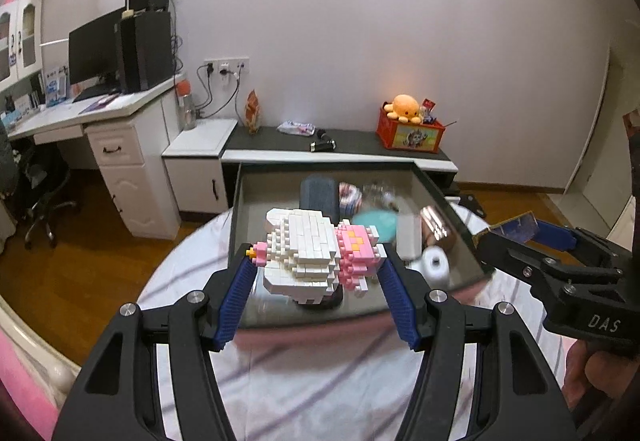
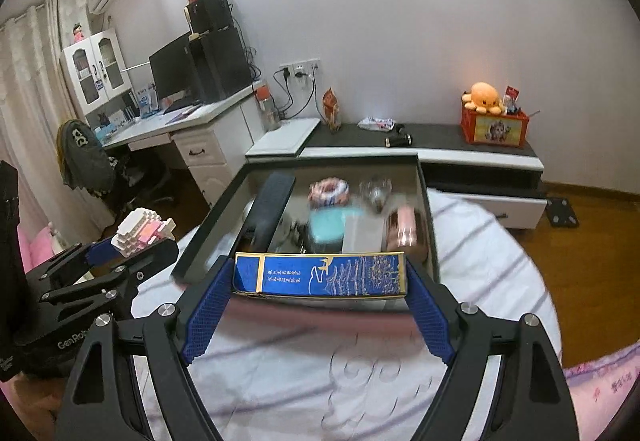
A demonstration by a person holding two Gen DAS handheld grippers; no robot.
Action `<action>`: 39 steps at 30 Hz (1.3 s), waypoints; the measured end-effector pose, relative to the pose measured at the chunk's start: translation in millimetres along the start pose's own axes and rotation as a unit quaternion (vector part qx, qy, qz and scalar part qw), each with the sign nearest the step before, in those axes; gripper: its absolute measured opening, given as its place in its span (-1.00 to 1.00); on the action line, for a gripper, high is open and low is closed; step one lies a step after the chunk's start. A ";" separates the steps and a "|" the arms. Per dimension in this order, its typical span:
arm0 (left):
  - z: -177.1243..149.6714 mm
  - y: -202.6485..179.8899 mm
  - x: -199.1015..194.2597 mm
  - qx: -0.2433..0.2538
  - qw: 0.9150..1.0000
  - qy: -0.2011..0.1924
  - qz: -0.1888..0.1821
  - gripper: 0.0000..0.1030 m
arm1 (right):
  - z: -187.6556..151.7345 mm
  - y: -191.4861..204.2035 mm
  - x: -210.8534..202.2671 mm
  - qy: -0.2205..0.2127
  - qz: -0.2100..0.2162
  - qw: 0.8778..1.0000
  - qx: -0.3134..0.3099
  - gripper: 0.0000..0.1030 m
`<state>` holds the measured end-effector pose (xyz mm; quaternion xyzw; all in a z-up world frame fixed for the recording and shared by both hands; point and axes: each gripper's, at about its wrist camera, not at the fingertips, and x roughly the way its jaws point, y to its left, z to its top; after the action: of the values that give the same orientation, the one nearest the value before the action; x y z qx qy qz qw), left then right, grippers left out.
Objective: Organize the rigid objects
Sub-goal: 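Lift the block figure and blue box over the pink box, then lower the block figure and blue box into the box and open both tools, then withdraw both tools from the box back over the bed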
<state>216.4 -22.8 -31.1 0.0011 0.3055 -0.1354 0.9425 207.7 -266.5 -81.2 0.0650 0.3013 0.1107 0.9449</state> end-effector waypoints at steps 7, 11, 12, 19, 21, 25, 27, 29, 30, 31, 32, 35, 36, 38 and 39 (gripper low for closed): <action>30.6 -1.8 44.8 0.000 1.000 0.001 -0.007 0.21 | 33.4 -18.9 45.6 0.012 -0.007 1.000 -0.003 0.63; 40.5 0.1 80.5 -0.002 1.000 0.016 -0.010 0.21 | 41.0 -31.2 78.5 0.032 -0.012 0.999 -0.001 0.63; 41.5 -0.8 87.5 -0.001 1.000 0.019 -0.010 0.22 | 42.1 -34.6 85.8 0.037 -0.013 0.999 0.000 0.63; 42.1 -0.3 141.5 0.008 0.998 0.061 -0.010 0.22 | 43.1 -49.4 136.2 0.084 -0.018 0.996 -0.004 0.63; 39.4 0.3 151.6 0.013 0.997 0.074 -0.007 0.25 | 42.0 -51.6 144.6 0.098 -0.018 0.995 -0.009 0.64; 33.7 2.0 151.9 0.015 0.997 0.074 0.006 0.59 | 37.9 -54.1 146.9 0.105 -0.024 0.994 -0.018 0.67; 32.4 4.4 144.4 0.011 0.998 0.064 0.000 0.94 | 37.3 -55.0 145.2 0.105 -0.026 0.994 -0.021 0.77; 30.1 2.7 132.0 0.015 0.999 0.052 0.000 0.96 | 35.2 -54.7 142.8 0.107 -0.017 0.994 -0.021 0.91; 29.1 3.0 127.0 0.015 0.999 0.050 -0.001 0.98 | 34.0 -54.0 139.2 0.105 -0.015 0.994 -0.019 1.00; 27.5 3.6 120.1 0.013 0.999 0.046 -0.001 0.99 | 33.7 -53.0 136.8 0.103 -0.012 0.995 -0.016 1.00; 26.6 4.5 114.8 0.011 0.999 0.043 0.001 0.99 | 32.7 -52.5 133.1 0.102 -0.010 0.995 -0.012 1.00; 21.3 9.7 92.2 0.002 0.999 0.032 0.007 0.99 | 30.3 -48.7 120.1 0.092 -0.007 0.996 -0.003 1.00; 19.4 12.0 84.9 -0.003 1.000 0.028 0.009 0.99 | 28.6 -46.8 112.5 0.086 -0.007 0.996 -0.001 1.00; 14.5 15.0 65.6 -0.011 1.000 0.018 0.016 0.99 | 27.0 -42.3 99.9 0.075 -0.008 0.997 0.004 1.00; 12.4 16.1 57.7 -0.014 1.000 0.014 0.018 1.00 | 25.4 -39.5 92.1 0.068 -0.007 0.998 0.007 1.00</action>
<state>272.5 -23.0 -55.6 -0.0041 0.3206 -0.1142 0.9403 302.4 -283.2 -119.2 0.0617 0.3657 0.1059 0.9226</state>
